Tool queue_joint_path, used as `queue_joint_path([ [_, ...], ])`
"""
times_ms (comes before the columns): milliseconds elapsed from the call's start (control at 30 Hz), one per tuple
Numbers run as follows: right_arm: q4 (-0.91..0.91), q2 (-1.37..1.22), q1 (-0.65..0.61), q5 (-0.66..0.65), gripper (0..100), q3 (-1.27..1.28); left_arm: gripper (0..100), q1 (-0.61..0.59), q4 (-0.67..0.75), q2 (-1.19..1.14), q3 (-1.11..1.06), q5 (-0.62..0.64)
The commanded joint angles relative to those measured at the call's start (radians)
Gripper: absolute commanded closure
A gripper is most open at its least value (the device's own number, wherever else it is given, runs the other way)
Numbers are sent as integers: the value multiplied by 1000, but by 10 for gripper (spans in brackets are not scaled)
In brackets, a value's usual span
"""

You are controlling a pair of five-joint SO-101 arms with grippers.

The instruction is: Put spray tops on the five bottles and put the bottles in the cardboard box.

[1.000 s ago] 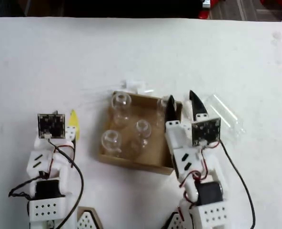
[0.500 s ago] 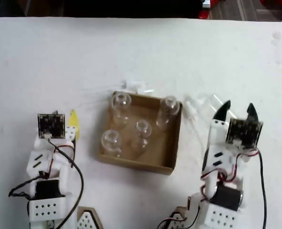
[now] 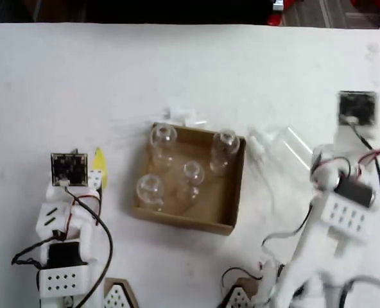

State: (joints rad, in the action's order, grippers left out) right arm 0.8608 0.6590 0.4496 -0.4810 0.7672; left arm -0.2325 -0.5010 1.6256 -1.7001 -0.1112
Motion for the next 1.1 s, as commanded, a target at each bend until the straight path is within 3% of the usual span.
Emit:
queue_joint_path([
  [0, 18, -148, 16, -239, 970, -63, 846, 12, 35, 13, 5, -12],
  [100, 25, -188, 48, -305, 961, -66, 846, 13, 35, 13, 5, -12],
  [267, 5, -202, 131, -416, 806, -60, 846, 15, 35, 13, 3, -12],
  [567, -139, -418, 140, -489, 854, -64, 846, 15, 35, 13, 3, -12],
  [1067, -145, -572, 68, -489, 854, -146, 846, 16, 35, 13, 3, -12],
])
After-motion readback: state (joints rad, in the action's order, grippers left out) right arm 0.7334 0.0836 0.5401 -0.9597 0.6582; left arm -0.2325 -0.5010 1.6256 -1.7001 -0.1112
